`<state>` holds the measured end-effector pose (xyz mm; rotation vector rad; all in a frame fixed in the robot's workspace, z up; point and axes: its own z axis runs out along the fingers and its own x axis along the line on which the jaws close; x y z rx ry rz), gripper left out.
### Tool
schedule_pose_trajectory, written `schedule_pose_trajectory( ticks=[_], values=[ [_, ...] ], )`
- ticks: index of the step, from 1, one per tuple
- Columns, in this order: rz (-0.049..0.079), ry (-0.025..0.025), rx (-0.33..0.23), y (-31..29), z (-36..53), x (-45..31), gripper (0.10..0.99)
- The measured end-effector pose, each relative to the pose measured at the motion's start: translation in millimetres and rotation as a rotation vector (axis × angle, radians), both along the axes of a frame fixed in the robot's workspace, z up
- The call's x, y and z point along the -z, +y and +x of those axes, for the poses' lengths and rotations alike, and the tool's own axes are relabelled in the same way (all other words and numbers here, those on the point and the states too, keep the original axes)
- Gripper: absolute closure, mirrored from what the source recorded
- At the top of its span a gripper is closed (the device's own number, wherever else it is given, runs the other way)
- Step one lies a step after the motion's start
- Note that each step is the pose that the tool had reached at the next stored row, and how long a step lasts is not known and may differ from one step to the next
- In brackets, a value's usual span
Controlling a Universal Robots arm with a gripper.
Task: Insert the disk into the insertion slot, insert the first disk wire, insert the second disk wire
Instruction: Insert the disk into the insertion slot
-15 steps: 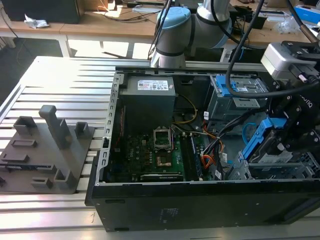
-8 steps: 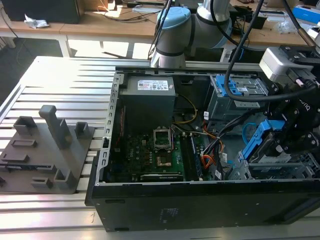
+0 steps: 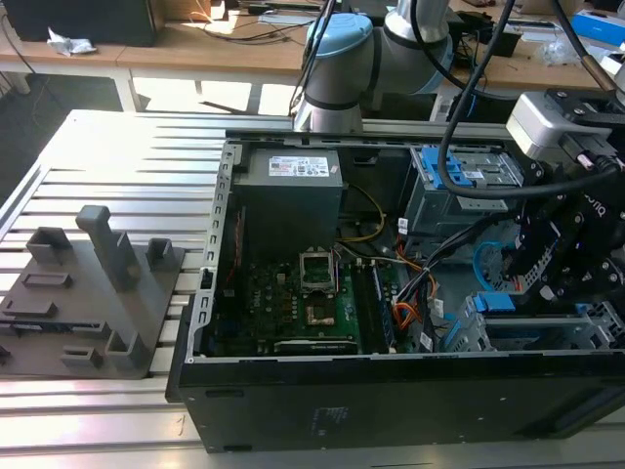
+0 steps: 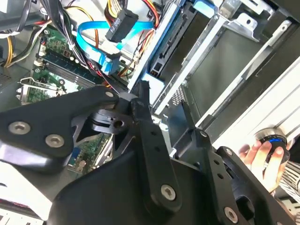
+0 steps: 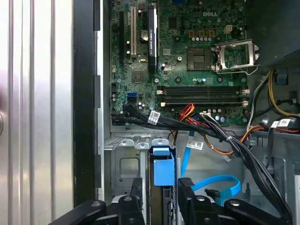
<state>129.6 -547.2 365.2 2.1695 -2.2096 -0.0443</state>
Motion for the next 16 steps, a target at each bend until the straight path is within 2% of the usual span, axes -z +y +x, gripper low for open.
schedule_pose_trajectory(
  ticks=[5, 16],
  values=[
    [0.0, 0.0, 0.0, 0.0, 0.0, 0.1, 0.976],
    [0.0, 0.0, 0.0, 0.0, 0.0, 0.2, 0.98]
  ],
)
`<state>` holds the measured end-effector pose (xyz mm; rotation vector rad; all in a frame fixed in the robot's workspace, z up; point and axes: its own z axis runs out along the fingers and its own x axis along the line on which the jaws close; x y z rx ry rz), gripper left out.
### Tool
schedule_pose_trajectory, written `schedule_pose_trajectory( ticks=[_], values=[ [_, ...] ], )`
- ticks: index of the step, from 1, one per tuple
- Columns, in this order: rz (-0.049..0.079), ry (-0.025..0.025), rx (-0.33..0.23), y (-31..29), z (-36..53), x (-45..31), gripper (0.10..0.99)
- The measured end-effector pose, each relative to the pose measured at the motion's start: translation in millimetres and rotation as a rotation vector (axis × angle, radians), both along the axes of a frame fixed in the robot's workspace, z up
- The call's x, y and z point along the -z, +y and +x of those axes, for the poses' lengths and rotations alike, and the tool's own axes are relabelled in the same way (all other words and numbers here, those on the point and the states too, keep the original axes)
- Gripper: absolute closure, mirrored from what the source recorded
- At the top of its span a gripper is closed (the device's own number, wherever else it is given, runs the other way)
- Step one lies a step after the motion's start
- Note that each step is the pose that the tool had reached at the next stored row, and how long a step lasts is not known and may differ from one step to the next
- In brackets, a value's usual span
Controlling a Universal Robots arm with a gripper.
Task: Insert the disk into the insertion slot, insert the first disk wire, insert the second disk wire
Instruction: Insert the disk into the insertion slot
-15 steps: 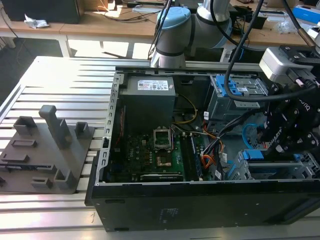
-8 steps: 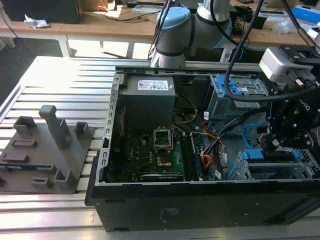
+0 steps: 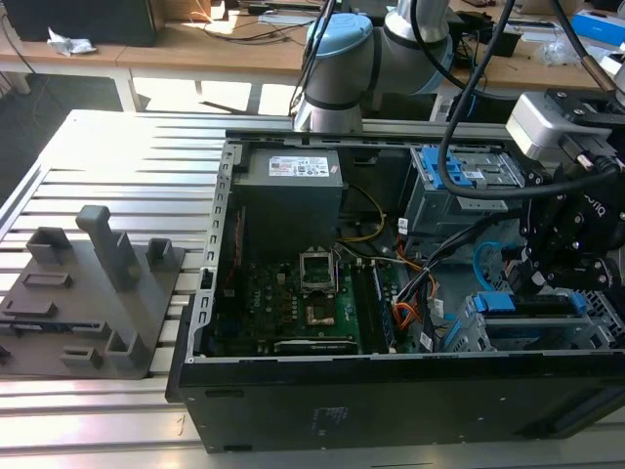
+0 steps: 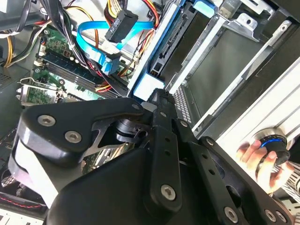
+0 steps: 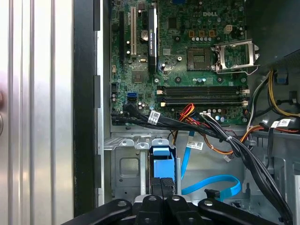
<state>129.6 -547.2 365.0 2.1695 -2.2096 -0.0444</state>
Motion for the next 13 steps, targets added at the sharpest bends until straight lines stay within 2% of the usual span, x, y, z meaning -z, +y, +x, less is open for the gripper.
schedule_pose_trajectory(
  ticks=[2, 8, 13],
  values=[
    [0.0, 0.0, 0.0, 0.0, 0.6, 0.2, 0.98],
    [0.0, 0.0034, 0.0, 1.8, 16.0, 0.2, 0.98],
    [0.0, 0.0044, 0.0, 1.7, 18.9, 3.1, 0.98]
  ],
)
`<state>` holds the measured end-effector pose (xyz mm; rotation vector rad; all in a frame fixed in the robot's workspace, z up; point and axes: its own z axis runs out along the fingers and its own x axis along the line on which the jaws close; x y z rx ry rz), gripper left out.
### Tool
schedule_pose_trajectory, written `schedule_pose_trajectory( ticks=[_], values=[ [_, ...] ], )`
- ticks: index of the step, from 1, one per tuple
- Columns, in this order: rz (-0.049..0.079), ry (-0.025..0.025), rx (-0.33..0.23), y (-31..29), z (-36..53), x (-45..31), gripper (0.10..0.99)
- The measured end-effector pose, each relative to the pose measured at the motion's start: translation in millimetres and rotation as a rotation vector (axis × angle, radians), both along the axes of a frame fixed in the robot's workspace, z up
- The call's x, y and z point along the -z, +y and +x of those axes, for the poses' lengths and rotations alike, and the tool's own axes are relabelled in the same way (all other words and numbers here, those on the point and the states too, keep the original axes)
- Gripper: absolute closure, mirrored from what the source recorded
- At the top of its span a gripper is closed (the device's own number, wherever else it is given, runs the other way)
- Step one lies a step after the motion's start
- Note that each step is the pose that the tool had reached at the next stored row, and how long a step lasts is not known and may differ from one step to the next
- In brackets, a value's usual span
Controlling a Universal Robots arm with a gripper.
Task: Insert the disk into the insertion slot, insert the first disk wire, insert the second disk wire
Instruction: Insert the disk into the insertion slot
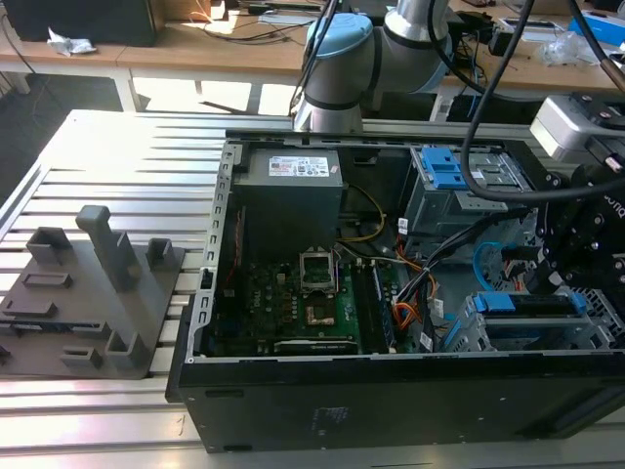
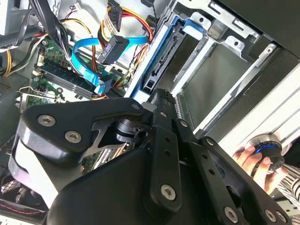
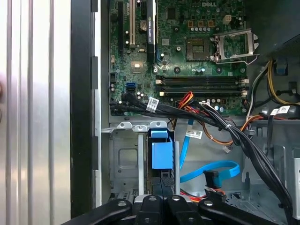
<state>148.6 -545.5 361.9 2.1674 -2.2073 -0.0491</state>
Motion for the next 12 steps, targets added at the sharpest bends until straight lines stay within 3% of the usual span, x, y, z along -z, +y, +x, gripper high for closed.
schedule_pose_trajectory(
  ticks=[5, 8, 12],
  values=[
    [0.0, 0.0003, 0.0, 0.0, 1.3, 3.7, 0.98],
    [0.0, 0.0019, 0.0, 0.0, 4.4, 12.7, 0.98],
    [0.0, 0.0021, 0.0, 0.3, 8.1, 12.9, 0.98]
  ],
)
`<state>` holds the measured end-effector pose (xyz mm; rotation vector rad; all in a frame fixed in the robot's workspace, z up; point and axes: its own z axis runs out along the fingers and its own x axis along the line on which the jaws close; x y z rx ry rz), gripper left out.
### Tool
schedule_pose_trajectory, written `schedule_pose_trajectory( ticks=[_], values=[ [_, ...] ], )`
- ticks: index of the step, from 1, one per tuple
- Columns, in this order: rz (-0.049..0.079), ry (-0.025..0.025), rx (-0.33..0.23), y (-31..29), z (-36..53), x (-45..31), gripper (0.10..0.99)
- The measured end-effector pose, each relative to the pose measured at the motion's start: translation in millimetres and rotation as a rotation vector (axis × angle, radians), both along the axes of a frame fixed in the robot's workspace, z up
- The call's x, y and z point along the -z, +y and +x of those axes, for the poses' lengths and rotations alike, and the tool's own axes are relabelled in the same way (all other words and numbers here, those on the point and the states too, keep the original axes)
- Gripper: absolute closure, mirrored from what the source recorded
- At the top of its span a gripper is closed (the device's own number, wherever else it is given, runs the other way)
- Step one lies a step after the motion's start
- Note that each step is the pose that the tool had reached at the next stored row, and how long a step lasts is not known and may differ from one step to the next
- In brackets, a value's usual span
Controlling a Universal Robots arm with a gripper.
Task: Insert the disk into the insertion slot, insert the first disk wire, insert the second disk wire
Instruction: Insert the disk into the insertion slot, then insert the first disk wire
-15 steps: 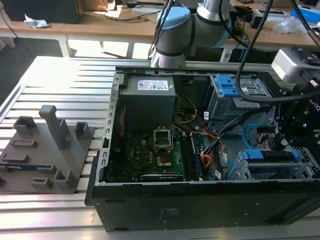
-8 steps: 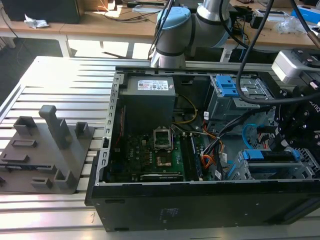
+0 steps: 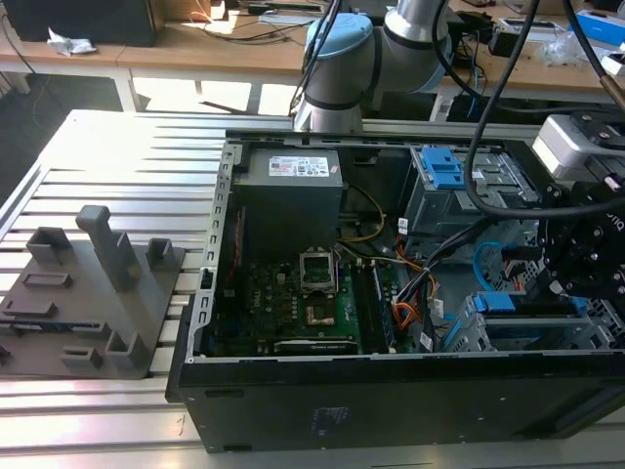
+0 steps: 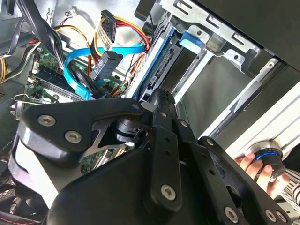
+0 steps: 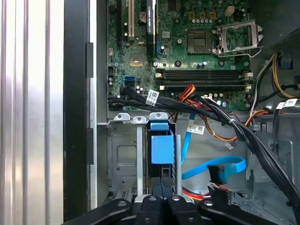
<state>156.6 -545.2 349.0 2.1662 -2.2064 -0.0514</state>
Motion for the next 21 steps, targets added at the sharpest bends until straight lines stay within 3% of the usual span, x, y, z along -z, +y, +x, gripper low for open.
schedule_pose_trajectory(
  ticks=[15, 21],
  values=[
    [0.0, 0.0, 0.0, -0.1, 0.3, -0.6, 0.98],
    [0.0, 0.0001, 0.0, 0.0, 1.3, -14.8, 0.98]
  ],
)
